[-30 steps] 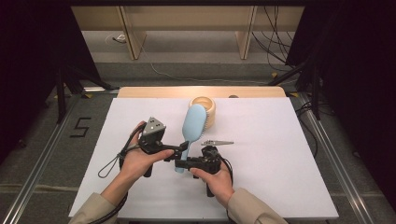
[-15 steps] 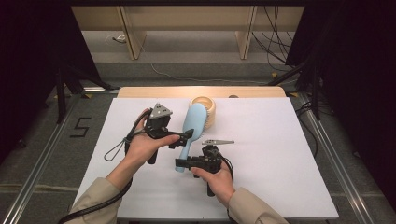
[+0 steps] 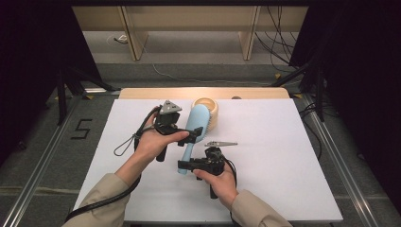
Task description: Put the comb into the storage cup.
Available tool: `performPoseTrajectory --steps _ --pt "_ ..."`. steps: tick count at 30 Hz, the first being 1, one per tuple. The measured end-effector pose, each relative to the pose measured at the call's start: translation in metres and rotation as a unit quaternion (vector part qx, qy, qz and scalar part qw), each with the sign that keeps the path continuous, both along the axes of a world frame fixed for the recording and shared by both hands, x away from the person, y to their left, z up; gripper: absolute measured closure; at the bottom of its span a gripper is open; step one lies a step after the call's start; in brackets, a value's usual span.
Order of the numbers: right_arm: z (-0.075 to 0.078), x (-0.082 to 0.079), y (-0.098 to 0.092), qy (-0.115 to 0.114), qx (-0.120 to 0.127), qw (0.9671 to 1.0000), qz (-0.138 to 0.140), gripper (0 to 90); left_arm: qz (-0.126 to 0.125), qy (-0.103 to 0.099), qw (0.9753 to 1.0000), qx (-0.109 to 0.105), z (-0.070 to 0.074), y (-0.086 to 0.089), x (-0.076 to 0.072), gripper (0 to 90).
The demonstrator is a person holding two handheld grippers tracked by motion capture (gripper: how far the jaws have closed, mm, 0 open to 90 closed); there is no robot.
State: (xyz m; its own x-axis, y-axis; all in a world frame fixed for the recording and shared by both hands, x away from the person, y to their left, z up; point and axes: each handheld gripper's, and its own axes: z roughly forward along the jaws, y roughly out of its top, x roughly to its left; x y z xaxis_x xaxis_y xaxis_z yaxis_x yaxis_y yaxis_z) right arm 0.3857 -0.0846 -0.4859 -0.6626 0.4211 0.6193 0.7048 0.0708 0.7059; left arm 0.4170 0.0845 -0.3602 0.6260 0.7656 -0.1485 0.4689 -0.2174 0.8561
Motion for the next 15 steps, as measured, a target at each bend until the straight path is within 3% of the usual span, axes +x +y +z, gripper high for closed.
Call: performPoseTrajectory --steps 15 --pt "0.0008 0.0001 0.0000 -0.003 0.000 1.0000 0.000 65.0 -0.004 0.009 0.9999 0.003 -0.0003 -0.0103 0.0083 0.0"
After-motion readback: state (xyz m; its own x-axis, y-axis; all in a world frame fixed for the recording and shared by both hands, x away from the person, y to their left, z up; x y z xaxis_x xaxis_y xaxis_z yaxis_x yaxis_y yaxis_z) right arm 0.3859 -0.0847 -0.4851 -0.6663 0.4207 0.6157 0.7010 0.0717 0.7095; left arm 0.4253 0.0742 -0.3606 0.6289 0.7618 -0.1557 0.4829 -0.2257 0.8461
